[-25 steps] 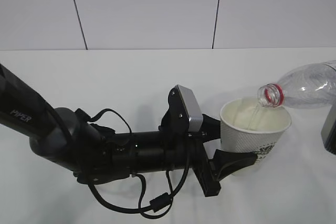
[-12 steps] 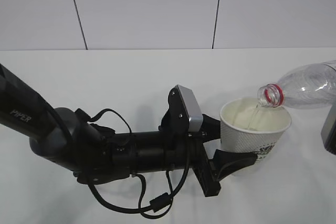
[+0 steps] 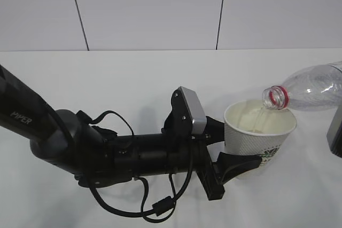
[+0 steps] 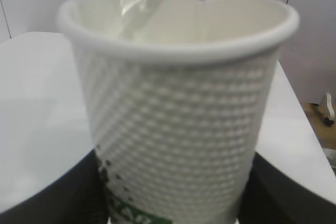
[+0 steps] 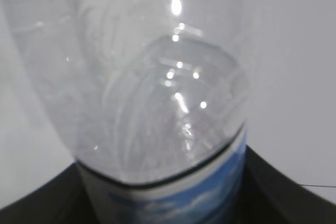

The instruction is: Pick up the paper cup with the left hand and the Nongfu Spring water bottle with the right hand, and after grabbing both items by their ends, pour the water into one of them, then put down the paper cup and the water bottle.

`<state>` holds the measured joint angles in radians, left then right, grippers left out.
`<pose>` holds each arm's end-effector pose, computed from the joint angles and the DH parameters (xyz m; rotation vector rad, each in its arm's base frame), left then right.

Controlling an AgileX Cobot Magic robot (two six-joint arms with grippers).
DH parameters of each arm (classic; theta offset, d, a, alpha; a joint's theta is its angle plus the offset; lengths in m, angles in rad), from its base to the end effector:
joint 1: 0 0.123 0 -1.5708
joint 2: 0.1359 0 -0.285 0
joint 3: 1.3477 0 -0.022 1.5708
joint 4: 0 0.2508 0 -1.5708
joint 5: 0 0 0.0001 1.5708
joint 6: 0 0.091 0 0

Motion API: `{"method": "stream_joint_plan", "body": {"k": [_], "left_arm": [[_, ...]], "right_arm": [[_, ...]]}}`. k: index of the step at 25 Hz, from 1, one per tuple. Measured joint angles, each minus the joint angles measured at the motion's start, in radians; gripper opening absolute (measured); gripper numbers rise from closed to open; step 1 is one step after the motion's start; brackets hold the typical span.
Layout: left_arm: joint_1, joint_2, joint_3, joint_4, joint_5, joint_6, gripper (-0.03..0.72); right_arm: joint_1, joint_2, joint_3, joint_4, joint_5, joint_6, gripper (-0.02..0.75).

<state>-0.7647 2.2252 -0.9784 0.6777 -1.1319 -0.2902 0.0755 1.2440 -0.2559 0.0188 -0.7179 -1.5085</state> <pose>0.2509 -0.3122 0.0925 1.1110 1.4068 -1.0412 0.2078 0.0146 0.2032 -1.3176 1.3325 -1.0241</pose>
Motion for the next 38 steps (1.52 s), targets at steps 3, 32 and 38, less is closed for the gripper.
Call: {"method": "stream_joint_plan", "body": {"k": [3, 32, 38], "left_arm": [[0.000, 0.000, 0.000, 0.000, 0.000, 0.000, 0.469], [0.000, 0.000, 0.000, 0.000, 0.001, 0.000, 0.468], [0.000, 0.002, 0.000, 0.000, 0.003, 0.000, 0.468]], "right_arm": [[0.000, 0.000, 0.000, 0.000, 0.000, -0.002, 0.449], [0.000, 0.000, 0.000, 0.000, 0.000, -0.019, 0.449], [0.000, 0.000, 0.000, 0.000, 0.000, -0.019, 0.449]]}}
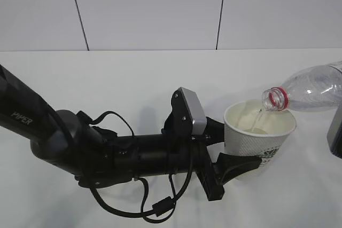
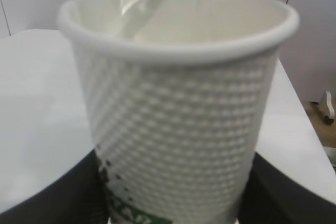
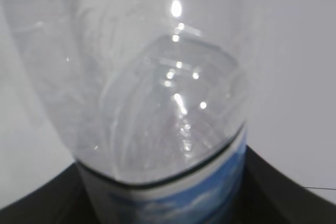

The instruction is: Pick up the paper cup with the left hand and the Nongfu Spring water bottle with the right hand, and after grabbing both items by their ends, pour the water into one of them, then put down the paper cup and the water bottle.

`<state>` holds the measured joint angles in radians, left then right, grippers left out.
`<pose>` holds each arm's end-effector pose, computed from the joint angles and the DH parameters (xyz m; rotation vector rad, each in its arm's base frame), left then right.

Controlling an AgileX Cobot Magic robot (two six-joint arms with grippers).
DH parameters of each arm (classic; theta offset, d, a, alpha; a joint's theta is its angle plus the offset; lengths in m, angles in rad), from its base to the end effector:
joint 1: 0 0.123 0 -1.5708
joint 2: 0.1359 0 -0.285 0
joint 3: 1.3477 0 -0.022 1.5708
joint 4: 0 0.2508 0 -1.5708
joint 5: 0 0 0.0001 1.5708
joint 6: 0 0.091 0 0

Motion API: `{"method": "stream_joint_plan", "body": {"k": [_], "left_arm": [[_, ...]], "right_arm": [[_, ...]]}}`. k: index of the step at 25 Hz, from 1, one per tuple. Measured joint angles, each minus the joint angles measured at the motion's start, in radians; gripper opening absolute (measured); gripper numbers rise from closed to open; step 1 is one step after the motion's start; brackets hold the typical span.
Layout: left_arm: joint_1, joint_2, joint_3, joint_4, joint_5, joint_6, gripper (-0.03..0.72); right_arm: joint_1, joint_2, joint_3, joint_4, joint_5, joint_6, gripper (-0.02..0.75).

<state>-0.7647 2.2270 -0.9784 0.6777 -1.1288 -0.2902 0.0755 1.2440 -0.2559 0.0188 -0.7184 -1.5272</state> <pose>0.2509 -0.3122 0.0916 1.1127 1.4113 -1.0394 0.2078 0.0146 0.2033 -1.3319 1.3220 -1.0371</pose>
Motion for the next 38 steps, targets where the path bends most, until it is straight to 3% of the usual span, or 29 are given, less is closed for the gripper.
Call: {"method": "stream_joint_plan", "body": {"k": [38], "left_arm": [[0.000, 0.002, 0.000, 0.000, 0.009, 0.000, 0.468]], "right_arm": [[0.000, 0.000, 0.000, 0.007, -0.004, -0.007, 0.449]]}}
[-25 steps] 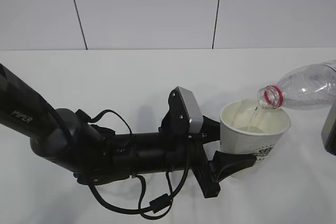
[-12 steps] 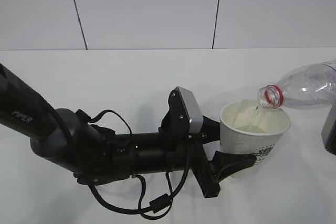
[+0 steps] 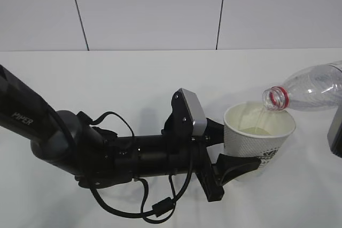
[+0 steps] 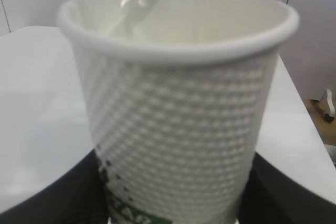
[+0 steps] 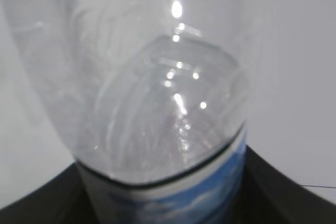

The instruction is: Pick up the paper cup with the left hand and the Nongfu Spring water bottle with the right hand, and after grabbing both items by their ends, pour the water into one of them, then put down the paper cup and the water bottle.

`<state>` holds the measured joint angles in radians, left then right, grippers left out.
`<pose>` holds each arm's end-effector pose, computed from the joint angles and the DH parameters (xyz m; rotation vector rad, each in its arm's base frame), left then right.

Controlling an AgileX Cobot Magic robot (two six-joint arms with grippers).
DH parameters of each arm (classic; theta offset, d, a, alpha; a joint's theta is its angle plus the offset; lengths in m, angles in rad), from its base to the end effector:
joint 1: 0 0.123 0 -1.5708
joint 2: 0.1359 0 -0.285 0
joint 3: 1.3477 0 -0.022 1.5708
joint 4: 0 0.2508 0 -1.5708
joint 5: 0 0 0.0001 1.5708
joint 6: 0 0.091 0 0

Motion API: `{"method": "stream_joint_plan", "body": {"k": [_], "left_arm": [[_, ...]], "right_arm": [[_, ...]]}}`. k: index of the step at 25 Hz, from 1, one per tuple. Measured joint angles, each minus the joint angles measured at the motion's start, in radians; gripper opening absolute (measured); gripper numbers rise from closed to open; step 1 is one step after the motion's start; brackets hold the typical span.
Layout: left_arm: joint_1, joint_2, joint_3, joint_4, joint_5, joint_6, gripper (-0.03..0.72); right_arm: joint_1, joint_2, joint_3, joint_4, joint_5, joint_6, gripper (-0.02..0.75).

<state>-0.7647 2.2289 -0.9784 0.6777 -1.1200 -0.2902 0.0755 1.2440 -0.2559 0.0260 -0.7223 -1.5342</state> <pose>0.2510 -0.3120 0.0900 1.1169 1.4209 -1.0339 0.2079 0.0142 0.2036 -1.3285 1.3218 -1.0440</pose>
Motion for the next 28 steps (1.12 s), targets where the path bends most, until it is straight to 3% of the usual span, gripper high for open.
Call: {"method": "stream_joint_plan", "body": {"k": [28], "left_arm": [[0.000, 0.002, 0.000, 0.000, 0.000, 0.000, 0.468]], "right_arm": [[0.000, 0.000, 0.000, 0.013, 0.000, -0.012, 0.449]]}}
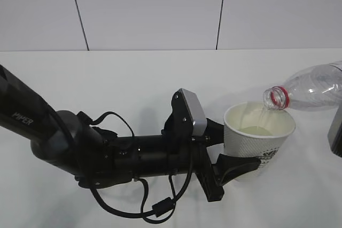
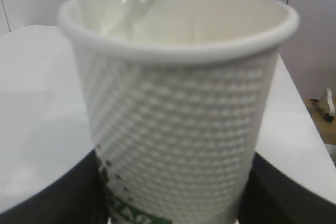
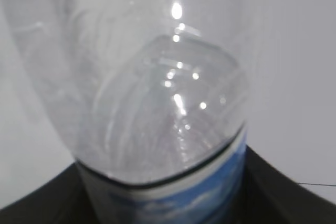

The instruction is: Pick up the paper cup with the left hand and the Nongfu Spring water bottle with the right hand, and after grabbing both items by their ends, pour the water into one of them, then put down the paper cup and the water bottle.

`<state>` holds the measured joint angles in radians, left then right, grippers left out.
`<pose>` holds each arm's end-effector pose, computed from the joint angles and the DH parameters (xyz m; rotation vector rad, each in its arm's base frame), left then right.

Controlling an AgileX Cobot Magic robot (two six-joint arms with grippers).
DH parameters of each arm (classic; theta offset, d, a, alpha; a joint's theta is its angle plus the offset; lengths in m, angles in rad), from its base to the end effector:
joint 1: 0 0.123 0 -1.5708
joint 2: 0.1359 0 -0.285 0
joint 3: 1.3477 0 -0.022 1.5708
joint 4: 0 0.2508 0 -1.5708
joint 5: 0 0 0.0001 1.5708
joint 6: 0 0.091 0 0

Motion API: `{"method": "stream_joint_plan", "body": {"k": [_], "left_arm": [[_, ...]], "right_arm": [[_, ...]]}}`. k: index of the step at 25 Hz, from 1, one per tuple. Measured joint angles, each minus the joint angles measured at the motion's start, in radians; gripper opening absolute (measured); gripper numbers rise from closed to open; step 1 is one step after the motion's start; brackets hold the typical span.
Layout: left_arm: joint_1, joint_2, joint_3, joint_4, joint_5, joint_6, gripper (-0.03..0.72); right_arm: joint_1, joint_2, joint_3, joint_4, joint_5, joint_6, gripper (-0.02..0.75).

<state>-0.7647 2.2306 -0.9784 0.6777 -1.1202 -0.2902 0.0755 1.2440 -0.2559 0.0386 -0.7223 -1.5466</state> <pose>0.2510 -0.3120 0.0894 1.1172 1.4224 -1.0342 0.2080 0.0134 0.2036 -1.3276 1.3262 -1.0528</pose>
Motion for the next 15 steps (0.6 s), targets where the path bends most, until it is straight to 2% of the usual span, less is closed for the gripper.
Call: {"method": "stream_joint_plan", "body": {"k": [15], "left_arm": [[0.000, 0.000, 0.000, 0.000, 0.003, 0.000, 0.468]], "right_arm": [[0.000, 0.000, 0.000, 0.000, -0.002, -0.004, 0.449]]}}
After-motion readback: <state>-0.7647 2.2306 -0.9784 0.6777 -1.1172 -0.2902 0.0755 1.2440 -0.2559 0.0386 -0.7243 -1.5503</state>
